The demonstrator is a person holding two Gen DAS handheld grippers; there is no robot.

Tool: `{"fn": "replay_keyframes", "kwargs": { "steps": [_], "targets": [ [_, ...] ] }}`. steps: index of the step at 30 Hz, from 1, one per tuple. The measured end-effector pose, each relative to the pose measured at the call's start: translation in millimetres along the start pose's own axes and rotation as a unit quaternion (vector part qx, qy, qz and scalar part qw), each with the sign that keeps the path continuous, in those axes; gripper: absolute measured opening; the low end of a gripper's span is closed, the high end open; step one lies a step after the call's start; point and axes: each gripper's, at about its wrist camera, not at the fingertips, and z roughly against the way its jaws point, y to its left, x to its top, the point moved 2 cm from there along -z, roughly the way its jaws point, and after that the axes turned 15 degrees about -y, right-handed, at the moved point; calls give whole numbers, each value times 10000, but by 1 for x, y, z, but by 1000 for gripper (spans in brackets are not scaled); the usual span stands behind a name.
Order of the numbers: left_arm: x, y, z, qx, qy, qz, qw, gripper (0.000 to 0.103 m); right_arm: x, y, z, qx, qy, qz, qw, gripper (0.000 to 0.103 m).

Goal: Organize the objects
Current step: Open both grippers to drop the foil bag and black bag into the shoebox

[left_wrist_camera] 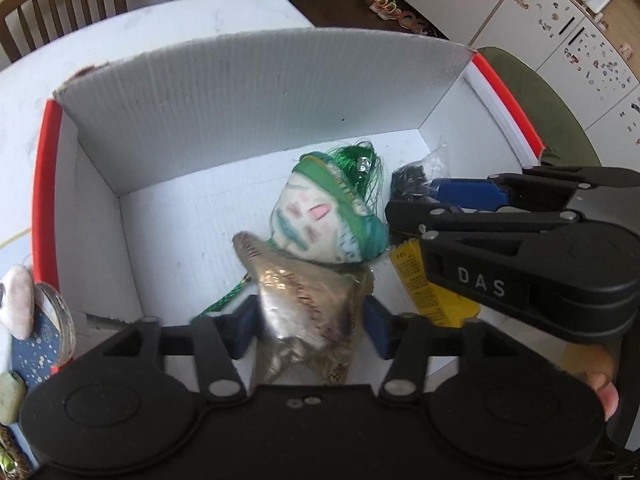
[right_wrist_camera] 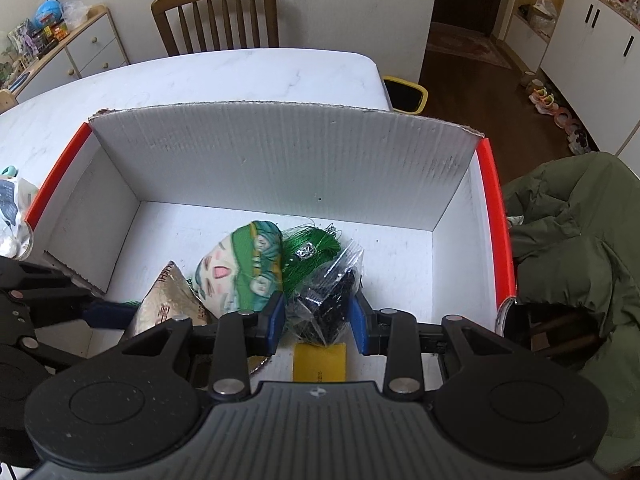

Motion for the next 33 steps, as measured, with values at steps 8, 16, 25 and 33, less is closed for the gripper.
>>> {"fn": "replay_keyframes", "kwargs": {
  "steps": [8,16,25,33],
  "targets": [
    [2,3,21,-30,-278,-23,9996,72,-2,-3,23,89,-153,-92,9998,42],
    [1,-6,57,-170,-695,-131,9974,76,0,-2,64,296,-489,-232,9981,42],
    [-5,-8,107,-362,-1164,-225,9923,77,4,12,111,518,-930,-392,9935,42],
    [-13,12,161,-352,-1549,-46,9873,78,8,37,147,754,-1312,-527,9871,42]
  ]
}}
